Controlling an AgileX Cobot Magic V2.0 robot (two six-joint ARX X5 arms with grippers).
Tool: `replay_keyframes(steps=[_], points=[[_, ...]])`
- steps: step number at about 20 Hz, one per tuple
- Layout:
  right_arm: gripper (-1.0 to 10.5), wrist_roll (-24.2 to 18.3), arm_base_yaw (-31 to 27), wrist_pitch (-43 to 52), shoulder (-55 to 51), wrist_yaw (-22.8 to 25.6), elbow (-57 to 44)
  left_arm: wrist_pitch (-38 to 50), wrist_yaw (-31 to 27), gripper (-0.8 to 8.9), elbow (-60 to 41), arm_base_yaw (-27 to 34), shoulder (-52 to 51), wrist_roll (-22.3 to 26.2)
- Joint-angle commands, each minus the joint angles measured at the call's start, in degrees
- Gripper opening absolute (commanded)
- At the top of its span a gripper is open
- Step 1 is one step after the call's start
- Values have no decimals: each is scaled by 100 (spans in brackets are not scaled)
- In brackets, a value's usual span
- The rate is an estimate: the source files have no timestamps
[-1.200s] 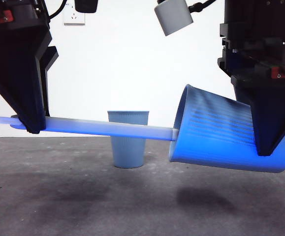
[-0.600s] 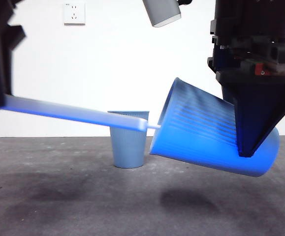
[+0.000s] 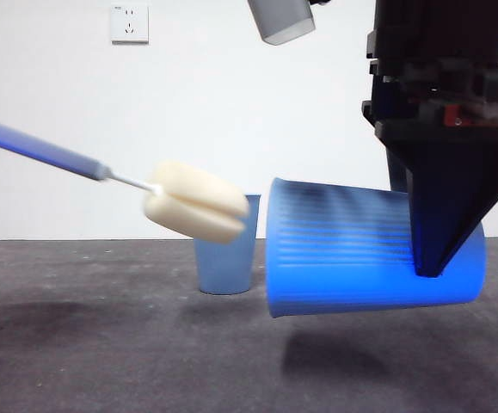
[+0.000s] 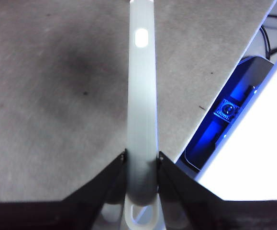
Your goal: Pick up the cup brush,pick up the cup,insert the brush into the cup,clean the cup,put the cup brush back,put the cup back to the fixed position on the table
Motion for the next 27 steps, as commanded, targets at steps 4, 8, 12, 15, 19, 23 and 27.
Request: replay_keyframes(steps=[4, 8, 12, 15, 19, 23, 27], points=[[-17, -13, 22, 39, 42, -13, -2, -420, 179, -9, -15, 59, -1036, -245], [-17, 11, 20, 205, 35, -17, -2, -420, 411, -9, -15, 59, -1930, -745], [-17, 603, 20, 935, -9, -15, -2, -387, 184, -9, -15, 59, -2500, -2166], [-17, 1185, 20, 1659, -153, -15, -2, -256, -713, -9, -37, 59, -2542, -2839], [-17, 2111, 20, 2457, -643, -15, -2, 734, -1128, -9, -627, 59, -2538, -3576], [-17, 2256, 20, 2758, -1250, -9, -2, 2544, -741, -9, -1657, 59, -2072, -4203], [-16, 2393, 22, 2728, -1770, -7, -2, 3526, -1045, -9, -1956, 149, -1047, -4295]])
